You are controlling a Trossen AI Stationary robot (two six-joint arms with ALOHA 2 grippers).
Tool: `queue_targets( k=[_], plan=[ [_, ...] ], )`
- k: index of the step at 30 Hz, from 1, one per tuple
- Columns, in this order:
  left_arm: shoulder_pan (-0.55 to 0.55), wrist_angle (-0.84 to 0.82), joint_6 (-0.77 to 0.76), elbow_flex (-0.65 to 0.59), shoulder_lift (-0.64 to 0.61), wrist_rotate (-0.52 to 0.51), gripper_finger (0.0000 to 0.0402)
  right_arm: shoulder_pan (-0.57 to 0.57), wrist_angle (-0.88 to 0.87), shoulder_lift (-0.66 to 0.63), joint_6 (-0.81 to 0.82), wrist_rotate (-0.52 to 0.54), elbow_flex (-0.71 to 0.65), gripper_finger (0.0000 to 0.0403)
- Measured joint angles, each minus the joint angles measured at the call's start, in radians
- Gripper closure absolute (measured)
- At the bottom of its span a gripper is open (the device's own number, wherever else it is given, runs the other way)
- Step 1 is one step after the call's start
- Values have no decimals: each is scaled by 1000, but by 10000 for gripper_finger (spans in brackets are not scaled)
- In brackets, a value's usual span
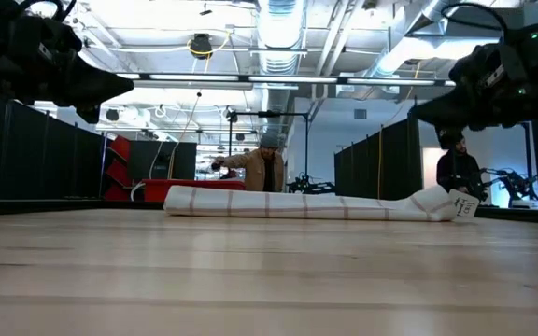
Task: Roll towel
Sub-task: Return to Home Position
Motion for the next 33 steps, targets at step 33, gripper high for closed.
queue_targets(
  k=[33],
  plan=[
    [0, -1, -32, -3, 132, -12, 402, 5, -169, 2, -18, -9, 0, 403]
  ],
)
